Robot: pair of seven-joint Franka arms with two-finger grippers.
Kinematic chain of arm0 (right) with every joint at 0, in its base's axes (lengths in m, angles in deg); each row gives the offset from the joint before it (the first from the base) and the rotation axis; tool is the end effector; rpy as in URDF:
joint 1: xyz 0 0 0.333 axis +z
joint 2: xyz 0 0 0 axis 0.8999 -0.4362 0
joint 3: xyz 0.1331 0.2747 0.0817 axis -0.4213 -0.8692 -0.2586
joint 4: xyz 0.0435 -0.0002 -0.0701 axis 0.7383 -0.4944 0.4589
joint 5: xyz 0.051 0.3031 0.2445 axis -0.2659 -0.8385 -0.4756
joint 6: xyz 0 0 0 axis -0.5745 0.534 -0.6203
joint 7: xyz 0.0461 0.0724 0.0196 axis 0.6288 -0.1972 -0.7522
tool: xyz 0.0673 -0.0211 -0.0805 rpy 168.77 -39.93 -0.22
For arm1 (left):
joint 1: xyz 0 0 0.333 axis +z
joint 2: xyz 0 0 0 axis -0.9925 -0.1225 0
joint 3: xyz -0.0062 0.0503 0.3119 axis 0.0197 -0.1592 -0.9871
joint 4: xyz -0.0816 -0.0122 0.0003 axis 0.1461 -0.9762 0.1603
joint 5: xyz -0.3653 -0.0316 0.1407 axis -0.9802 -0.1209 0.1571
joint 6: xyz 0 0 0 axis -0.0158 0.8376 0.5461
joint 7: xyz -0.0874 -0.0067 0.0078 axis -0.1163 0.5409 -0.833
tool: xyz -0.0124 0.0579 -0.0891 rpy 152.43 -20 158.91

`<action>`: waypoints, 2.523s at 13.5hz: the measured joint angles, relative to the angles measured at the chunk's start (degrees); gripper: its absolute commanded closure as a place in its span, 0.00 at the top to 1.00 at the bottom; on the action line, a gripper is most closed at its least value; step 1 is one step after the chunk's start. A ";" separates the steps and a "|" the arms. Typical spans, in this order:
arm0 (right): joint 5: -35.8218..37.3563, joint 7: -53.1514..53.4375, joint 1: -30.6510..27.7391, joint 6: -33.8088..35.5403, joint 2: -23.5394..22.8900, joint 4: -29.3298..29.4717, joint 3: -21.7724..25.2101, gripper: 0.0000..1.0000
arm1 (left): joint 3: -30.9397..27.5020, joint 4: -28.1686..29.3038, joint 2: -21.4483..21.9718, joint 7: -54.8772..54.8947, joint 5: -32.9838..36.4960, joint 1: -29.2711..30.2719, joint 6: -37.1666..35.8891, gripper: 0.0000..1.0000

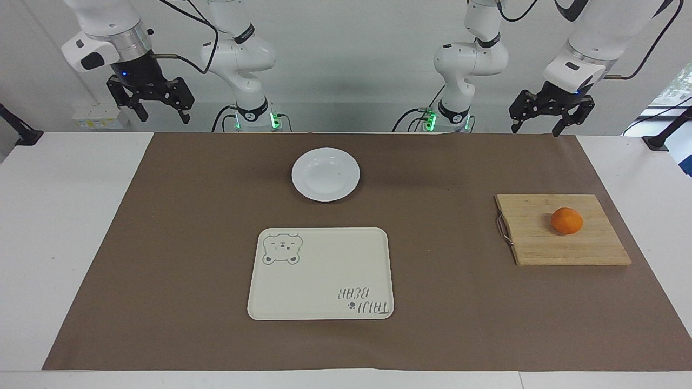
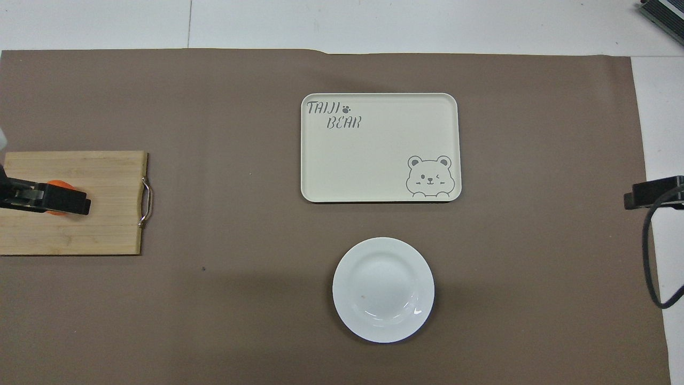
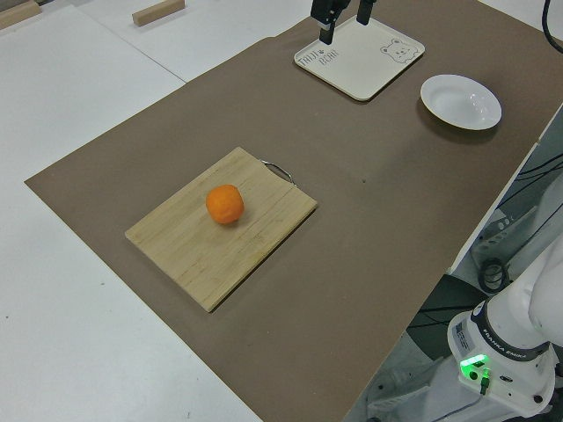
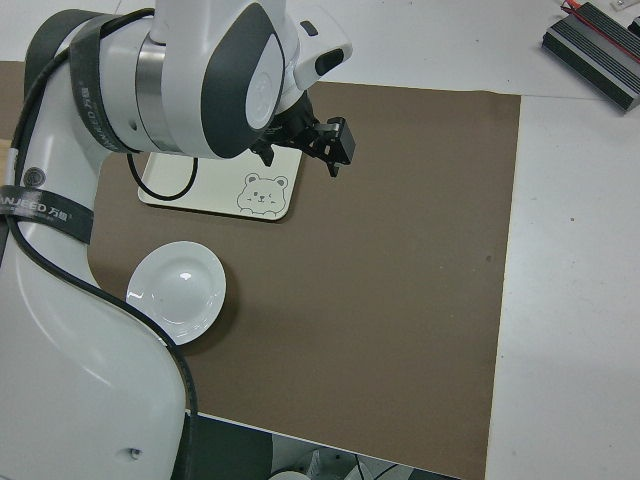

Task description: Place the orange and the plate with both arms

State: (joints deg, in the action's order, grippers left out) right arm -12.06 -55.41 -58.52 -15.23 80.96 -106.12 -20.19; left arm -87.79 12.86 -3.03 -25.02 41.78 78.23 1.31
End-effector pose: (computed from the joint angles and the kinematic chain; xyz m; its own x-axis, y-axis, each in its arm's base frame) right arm 0.5110 -0.0300 0.6651 0.9970 -0.0766 -0.0068 -0.0765 -0.9970 0.0087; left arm 0.5115 -0.0518 0.6449 0.9862 -0.1644 -0.0186 -0.1640 -0.9863 0.0196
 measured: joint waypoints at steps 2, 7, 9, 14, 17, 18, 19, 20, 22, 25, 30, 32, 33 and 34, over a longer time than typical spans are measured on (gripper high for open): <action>-0.05 0.00 0.04 0.00 0.00 0.02 -0.06 1.00 | 0.00 0.00 0.00 0.00 0.00 0.00 0.00 1.00; -0.07 0.00 0.18 0.00 0.00 0.05 -0.25 1.00 | 0.01 0.00 0.00 0.08 0.00 0.00 0.00 1.00; -0.07 0.00 0.18 0.00 0.00 0.05 -0.25 1.00 | 0.01 0.00 0.00 0.19 0.00 0.00 0.00 1.00; -0.07 0.00 0.18 0.00 0.00 0.04 -0.25 1.00 | -0.03 0.00 0.01 0.27 0.00 0.00 0.00 1.00; -0.07 0.00 0.18 0.00 0.00 0.01 -0.25 1.00 | -0.07 0.00 0.01 0.28 0.00 0.00 0.00 1.00; -0.07 0.00 0.18 0.00 0.00 -0.01 -0.25 1.00 | -0.10 0.00 0.01 0.28 0.00 0.01 0.00 1.00; -0.07 0.00 0.18 0.00 0.00 -0.02 -0.25 1.00 | -0.15 0.00 0.01 0.28 0.00 0.04 0.01 1.00; -0.07 0.00 0.18 0.00 0.00 -0.02 -0.25 1.00 | -0.18 0.00 0.01 0.28 0.00 0.09 0.01 1.00; -0.07 0.00 0.18 0.00 0.00 -0.03 -0.25 1.00 | -0.16 0.02 0.01 1.62 0.00 0.57 0.01 1.00; -0.07 0.00 0.18 0.00 0.00 -0.03 -0.25 1.00 | -0.19 0.16 0.05 4.05 0.00 1.41 0.00 1.00; -0.07 0.00 0.18 0.00 0.00 -0.03 -0.25 1.00 | -0.16 0.27 0.23 4.18 0.00 2.04 -0.01 1.00; -0.07 0.00 0.18 0.00 0.00 -0.04 -0.25 1.00 | -0.17 0.58 0.42 4.10 0.00 2.24 -0.02 1.00; -0.07 0.00 0.18 0.00 0.00 -0.05 -0.25 1.00 | -0.20 0.76 0.46 4.09 0.00 2.59 -0.02 1.00; -0.07 0.00 0.18 0.00 0.00 -0.05 -0.25 1.00 | -0.22 0.88 0.48 4.10 0.00 3.04 0.06 1.00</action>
State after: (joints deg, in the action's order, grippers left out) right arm -12.13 -55.41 -58.34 -15.24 80.96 -106.16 -20.43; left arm -88.01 13.75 -2.55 -20.92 41.77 81.27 1.37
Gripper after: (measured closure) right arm 0.000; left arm 0.000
